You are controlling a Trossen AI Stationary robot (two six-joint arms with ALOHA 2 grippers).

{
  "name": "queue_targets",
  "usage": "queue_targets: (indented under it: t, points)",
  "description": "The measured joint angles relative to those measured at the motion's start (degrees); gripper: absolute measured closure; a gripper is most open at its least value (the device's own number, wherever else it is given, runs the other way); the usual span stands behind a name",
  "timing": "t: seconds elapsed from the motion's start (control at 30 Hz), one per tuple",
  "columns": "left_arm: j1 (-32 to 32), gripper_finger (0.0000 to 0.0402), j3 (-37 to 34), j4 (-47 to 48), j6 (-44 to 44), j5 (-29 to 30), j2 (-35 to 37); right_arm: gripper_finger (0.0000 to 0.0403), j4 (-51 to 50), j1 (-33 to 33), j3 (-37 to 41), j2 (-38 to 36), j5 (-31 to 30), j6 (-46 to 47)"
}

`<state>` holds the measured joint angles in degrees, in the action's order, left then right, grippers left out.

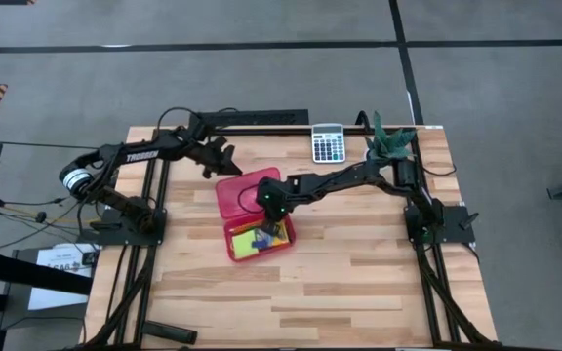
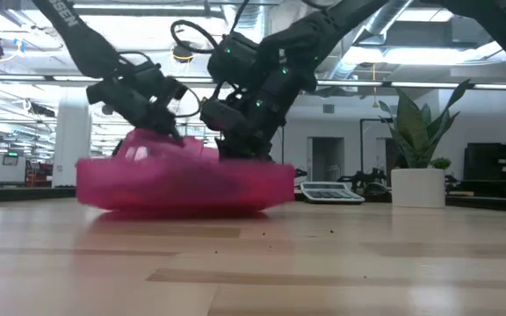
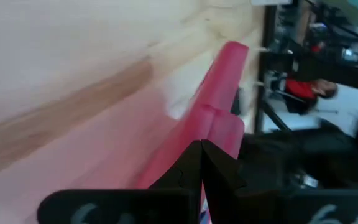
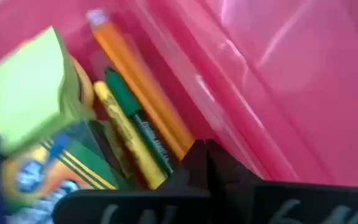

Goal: Pack school essentials
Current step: Close the red supply box

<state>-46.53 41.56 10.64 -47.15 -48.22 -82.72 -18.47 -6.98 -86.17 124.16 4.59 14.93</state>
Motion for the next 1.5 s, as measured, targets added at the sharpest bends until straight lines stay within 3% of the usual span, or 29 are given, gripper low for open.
queue_targets:
  t: [0.27,0.67,0.97,1.13,1.3,1.5]
  points:
    - [1.7,0.0401,4.5,0.9,-2.3,-3.3,-0.1,0.0403,1.9,-0.5,2.6,-0.5,-1.2,0.0]
    - [3.6,0.0401,8.3,0.8,-2.1,-3.9,-0.1,0.0403,-9.3,-0.8,-8.1,-0.5,-2.1,-4.8]
    - [5.9,0.0401,8.3,0.3,-2.4,-3.1,-0.1,0.0403,-20.3,-0.7,-10.5,-11.3,-2.6,-7.1]
    - [7.6,0.0401,8.3,-1.3,-3.7,-3.6,-0.1,0.0403,-22.7,-0.2,0.2,-19.5,-4.8,-3.2]
    - [8.9,0.0401,8.3,-2.3,-4.7,-3.6,-0.1,0.0403,-10.9,0.7,18.2,-26.4,-3.6,5.4]
    - [12.0,0.0401,8.3,-4.0,-7.8,-3.5,-0.1,0.0403,-2.2,2.8,31.5,-30.3,-4.9,16.1]
